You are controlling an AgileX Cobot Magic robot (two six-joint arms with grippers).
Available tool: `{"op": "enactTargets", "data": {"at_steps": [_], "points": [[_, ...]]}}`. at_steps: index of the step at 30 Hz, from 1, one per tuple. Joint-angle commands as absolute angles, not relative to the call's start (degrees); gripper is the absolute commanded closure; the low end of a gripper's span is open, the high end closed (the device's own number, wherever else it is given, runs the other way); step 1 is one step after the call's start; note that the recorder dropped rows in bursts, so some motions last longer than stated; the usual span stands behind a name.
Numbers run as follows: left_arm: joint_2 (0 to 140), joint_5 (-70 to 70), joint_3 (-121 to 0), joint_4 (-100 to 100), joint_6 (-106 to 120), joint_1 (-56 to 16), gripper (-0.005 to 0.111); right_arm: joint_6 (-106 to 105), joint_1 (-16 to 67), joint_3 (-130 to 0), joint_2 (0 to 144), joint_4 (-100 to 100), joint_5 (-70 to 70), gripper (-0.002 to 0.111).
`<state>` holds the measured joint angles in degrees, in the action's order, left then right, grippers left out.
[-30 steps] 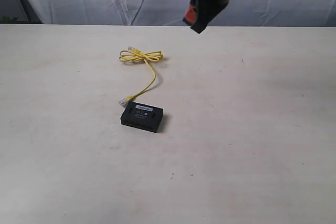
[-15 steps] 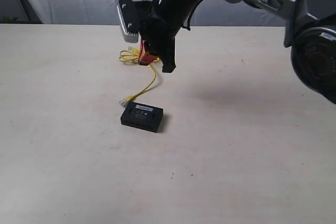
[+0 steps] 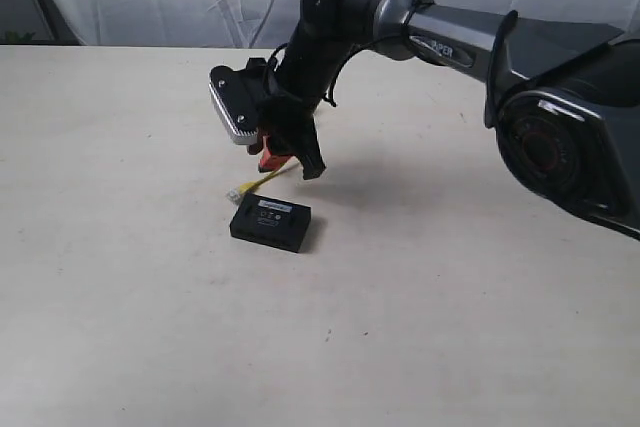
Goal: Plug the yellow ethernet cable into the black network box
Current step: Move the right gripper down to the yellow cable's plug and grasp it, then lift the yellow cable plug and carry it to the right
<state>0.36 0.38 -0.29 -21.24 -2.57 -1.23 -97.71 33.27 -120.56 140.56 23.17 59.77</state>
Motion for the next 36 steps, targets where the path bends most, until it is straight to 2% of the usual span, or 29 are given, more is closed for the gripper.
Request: {"op": "enactTargets", "data": {"at_steps": [1, 24, 26, 29, 32, 36], "points": [[0.00, 0.42, 0.00, -21.83, -2.55, -1.13, 0.107, -101.08, 33.37, -120.87, 141.48, 25.78, 59.31, 0.067], [0.00, 0.42, 0.00, -21.83, -2.55, -1.13, 0.107, -105.66, 33.37, -120.87, 145.93, 28.99, 56.19, 0.068], [0.00, 0.42, 0.00, -21.83, -2.55, -1.13, 0.107, -105.66, 33.37, -120.87, 146.32, 28.99, 56.19, 0.073], [0.00, 0.42, 0.00, -21.83, -2.55, -1.13, 0.107, -105.66, 33.37, -120.87, 146.60, 28.61, 56.19, 0.088], [0.00, 0.42, 0.00, -21.83, -2.55, -1.13, 0.107, -105.66, 33.37, -120.87, 146.49, 28.51, 56.09, 0.109], [0.00, 0.42, 0.00, -21.83, -2.55, -1.13, 0.107, -105.66, 33.37, -120.87, 146.27, 28.51, 55.86, 0.109]]}}
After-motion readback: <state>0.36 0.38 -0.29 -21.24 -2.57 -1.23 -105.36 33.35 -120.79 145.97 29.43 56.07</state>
